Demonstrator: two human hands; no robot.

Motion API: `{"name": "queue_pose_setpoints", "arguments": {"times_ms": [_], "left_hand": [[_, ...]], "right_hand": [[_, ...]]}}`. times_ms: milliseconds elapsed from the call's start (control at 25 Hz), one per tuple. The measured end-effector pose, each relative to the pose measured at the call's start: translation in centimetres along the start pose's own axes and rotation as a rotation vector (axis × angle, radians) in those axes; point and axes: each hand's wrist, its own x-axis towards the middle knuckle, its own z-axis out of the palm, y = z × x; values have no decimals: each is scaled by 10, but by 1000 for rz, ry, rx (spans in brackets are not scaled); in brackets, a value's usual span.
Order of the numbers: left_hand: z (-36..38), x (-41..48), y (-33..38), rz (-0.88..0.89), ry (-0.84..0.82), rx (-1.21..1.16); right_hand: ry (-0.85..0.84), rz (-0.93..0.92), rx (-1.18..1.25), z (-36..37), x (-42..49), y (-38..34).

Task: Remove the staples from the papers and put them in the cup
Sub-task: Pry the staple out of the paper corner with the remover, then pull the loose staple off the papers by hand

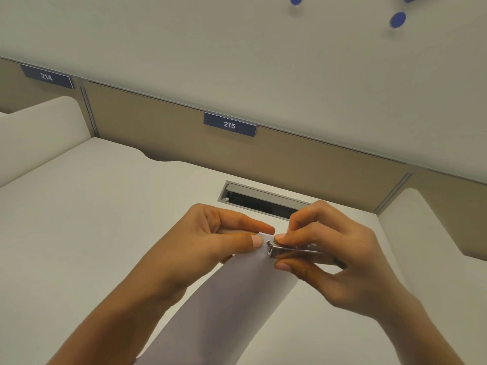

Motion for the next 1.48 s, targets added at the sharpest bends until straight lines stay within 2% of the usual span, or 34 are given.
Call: {"name": "queue_pose_setpoints", "arguments": {"times_ms": [240,360,440,520,600,760,880,1160,1400,1480], "left_hand": [[-4,4,-2,-64,-61,-54],[-5,8,-6,-103,-72,-82],[-4,9,-9,-121,-100,-121],[-3,11,-12,-127,-103,-146],[-2,12,-16,-125,-72,-141],[-1,14,-20,-128,-7,-122],[0,16,-21,-111,34,-93],[2,18,-31,-96,171,-21],[-2,27,-34,-72,229,18],[-2,32,-36,-41,232,47]], "right_hand": [[86,-250,-303,6,-2,0],[121,-351,-373,8,-3,2],[128,-388,-396,9,-4,3],[119,-345,-362,10,-4,6],[128,-194,-207,14,-7,12],[240,215,281,28,-16,16],[298,457,477,37,-18,17],[424,927,595,52,-33,66],[311,1447,578,102,-85,176],[298,1542,642,123,-103,207]]}}
